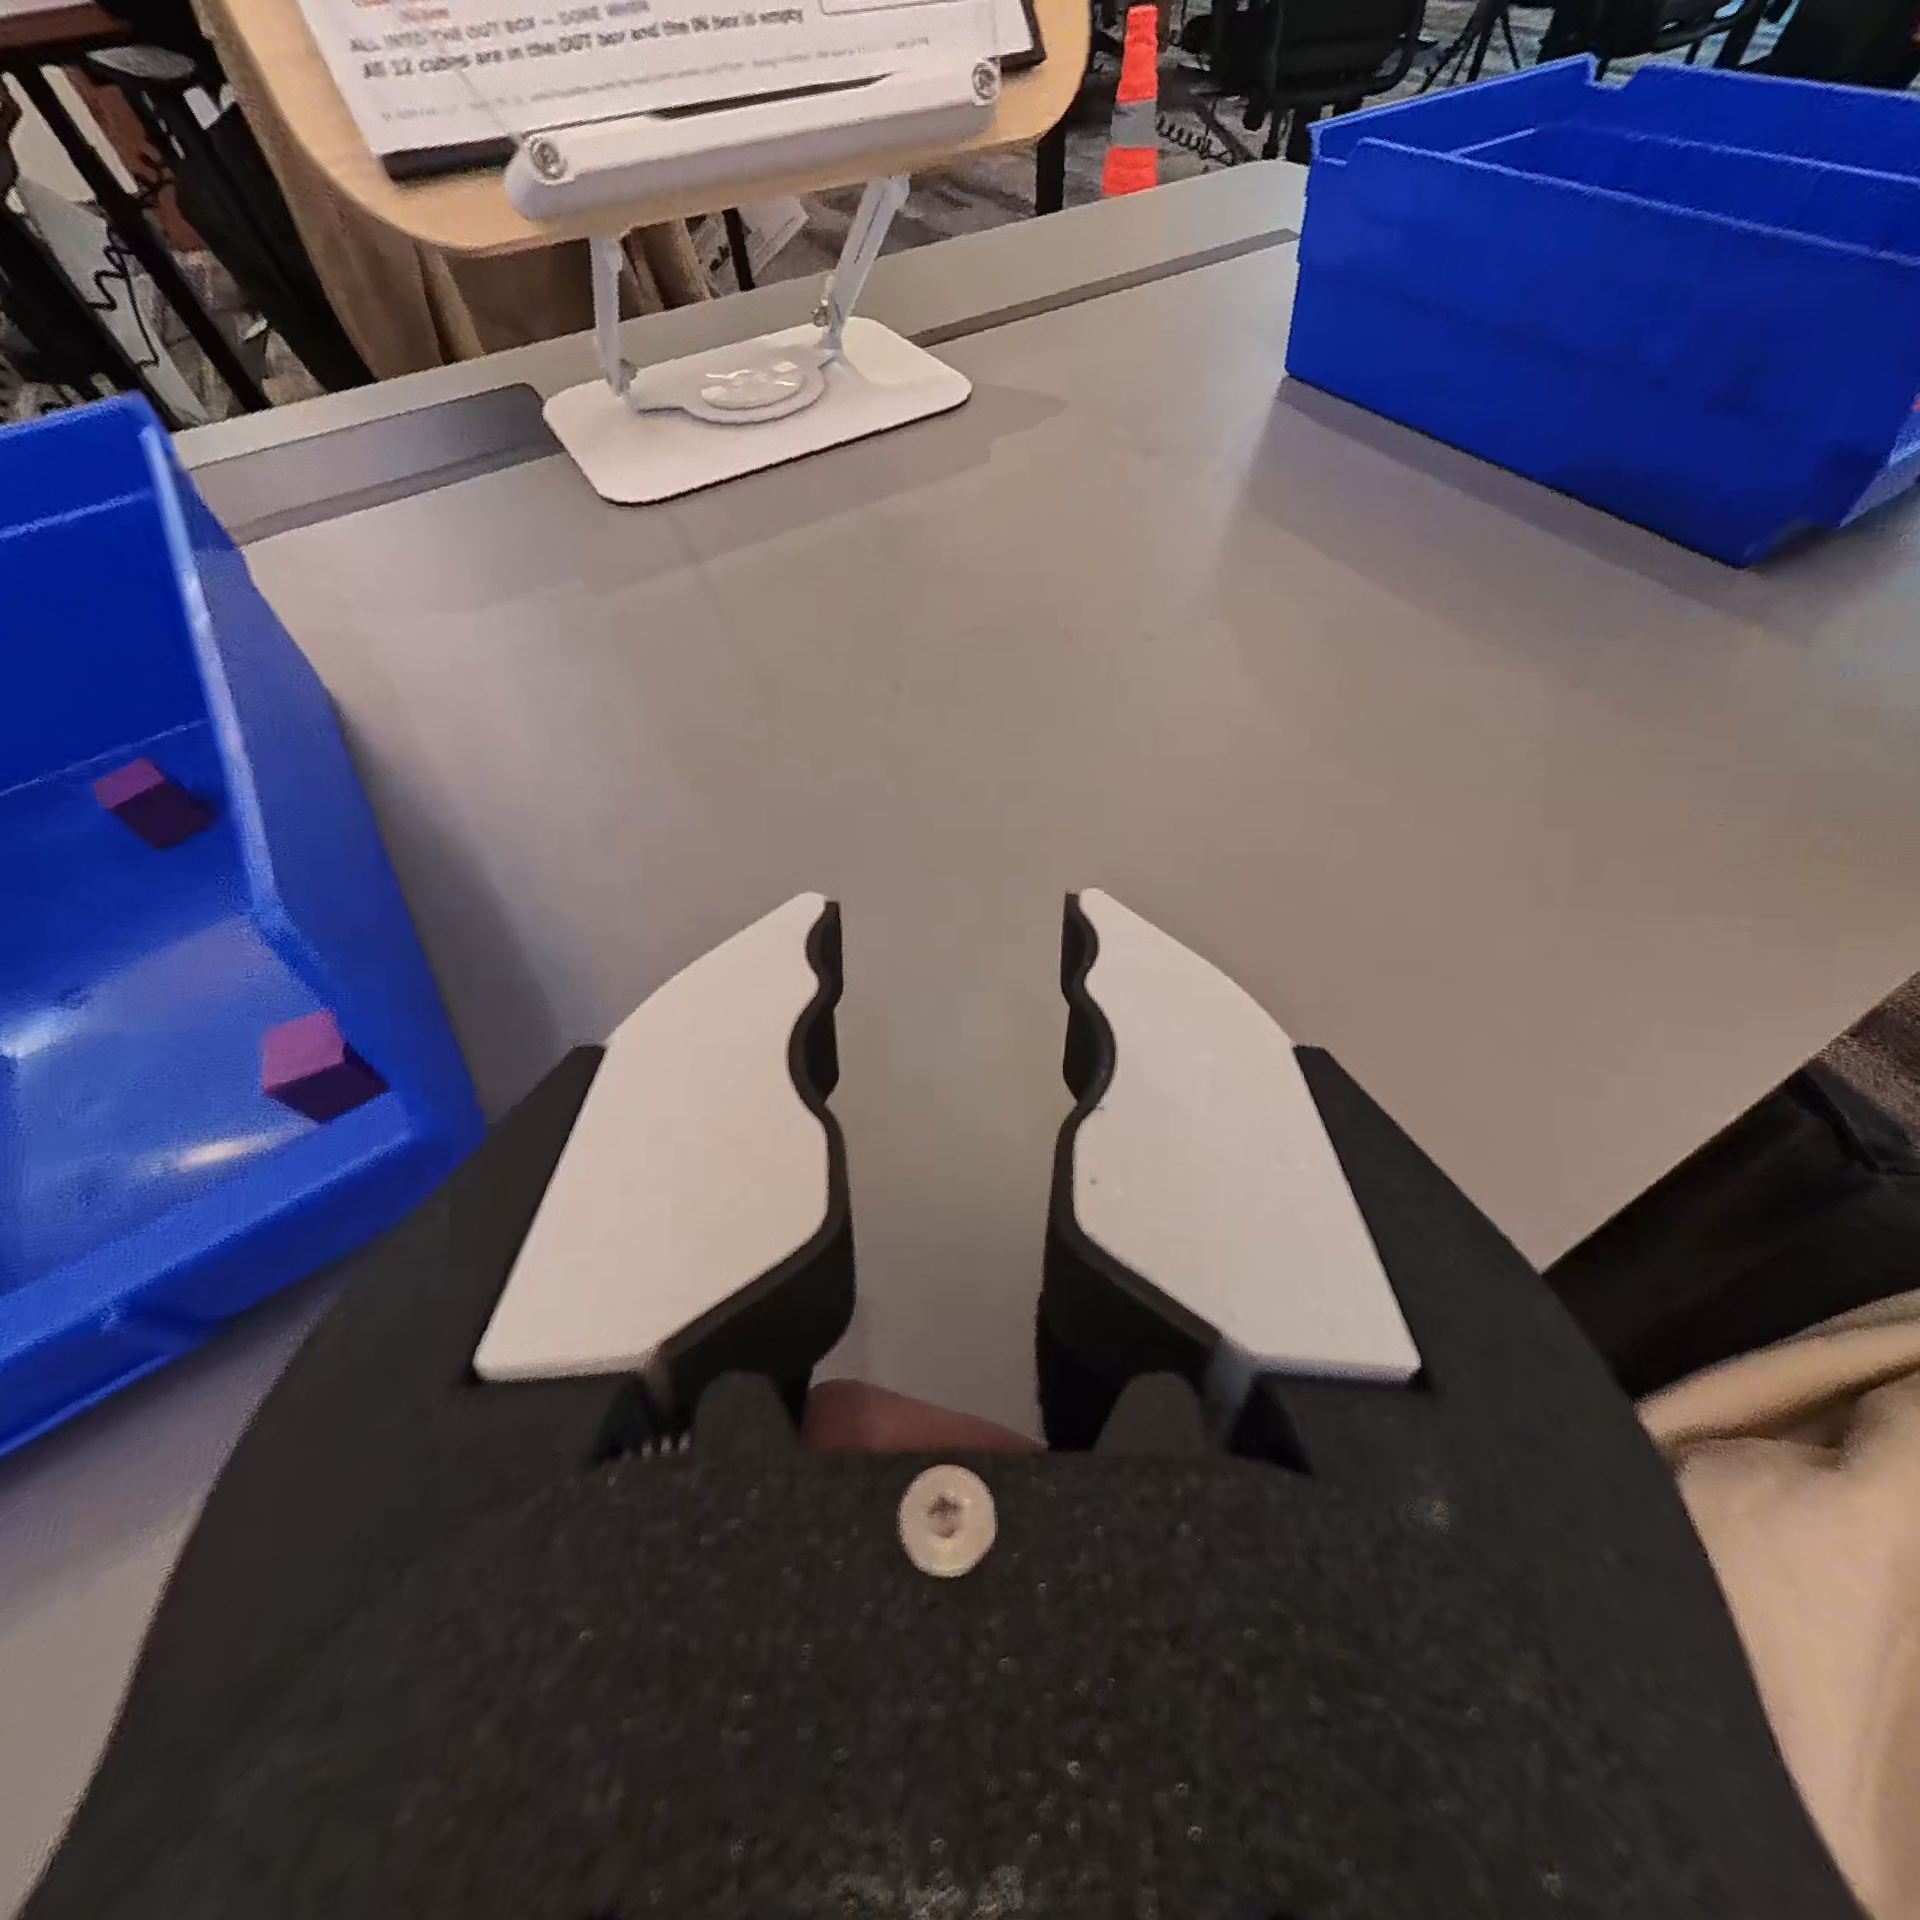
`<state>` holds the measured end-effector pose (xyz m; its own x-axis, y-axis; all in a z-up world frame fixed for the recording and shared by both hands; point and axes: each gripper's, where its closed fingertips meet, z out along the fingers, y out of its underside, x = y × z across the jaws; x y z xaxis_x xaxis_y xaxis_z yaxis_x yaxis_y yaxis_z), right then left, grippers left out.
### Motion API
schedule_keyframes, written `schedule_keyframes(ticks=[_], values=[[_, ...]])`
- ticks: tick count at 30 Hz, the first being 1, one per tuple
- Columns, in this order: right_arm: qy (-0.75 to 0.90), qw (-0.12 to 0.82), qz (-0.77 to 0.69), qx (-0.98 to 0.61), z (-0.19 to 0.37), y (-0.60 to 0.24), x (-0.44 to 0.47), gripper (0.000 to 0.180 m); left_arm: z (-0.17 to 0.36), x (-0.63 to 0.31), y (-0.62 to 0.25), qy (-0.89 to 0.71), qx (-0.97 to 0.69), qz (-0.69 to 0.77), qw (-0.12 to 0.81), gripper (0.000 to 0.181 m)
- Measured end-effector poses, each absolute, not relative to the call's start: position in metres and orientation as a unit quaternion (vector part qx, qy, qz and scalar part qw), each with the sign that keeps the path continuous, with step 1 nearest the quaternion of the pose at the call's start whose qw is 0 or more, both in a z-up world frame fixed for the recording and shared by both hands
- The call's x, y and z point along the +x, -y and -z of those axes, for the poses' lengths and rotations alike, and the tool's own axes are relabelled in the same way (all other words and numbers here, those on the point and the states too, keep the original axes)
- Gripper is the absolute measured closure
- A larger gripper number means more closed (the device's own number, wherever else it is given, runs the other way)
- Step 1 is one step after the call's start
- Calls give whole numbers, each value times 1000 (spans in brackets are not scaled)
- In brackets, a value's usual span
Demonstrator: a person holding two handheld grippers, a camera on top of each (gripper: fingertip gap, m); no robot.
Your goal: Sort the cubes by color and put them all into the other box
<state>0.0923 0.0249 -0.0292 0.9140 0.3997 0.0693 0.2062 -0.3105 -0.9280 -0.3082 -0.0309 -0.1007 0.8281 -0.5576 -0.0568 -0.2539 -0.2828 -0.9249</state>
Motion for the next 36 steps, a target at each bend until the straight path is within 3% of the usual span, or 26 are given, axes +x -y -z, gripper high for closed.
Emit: schedule_keyframes(ticks=[4, 10, 17, 26, 29, 31, 36], values=[[143, 655, -225, -707, 32, 37, 13, 136, 113, -328, 38, -227, -807, 139, 526, 141], [220, 598, -241, -732, 90, 66, -61, 137, 108, -385, 27, -156, -832, 90, 525, 151], [241, 566, -267, -742, 102, 64, -84, 137, 73, -459, -102, -53, -866, 76, 492, 128], [242, 566, -250, -747, 104, 69, -73, 138, 148, -482, -229, 5, -932, 13, 362, 137], [241, 566, -250, -748, 104, 71, -68, 139, 170, -487, -236, 10, -945, -5, 328, 138], [246, 562, -255, -747, 104, 72, -67, 139, 183, -488, -235, 10, -949, -6, 314, 159], [252, 562, -253, -746, 104, 71, -67, 141, 183, -480, -217, -27, -951, 13, 308, 159]])
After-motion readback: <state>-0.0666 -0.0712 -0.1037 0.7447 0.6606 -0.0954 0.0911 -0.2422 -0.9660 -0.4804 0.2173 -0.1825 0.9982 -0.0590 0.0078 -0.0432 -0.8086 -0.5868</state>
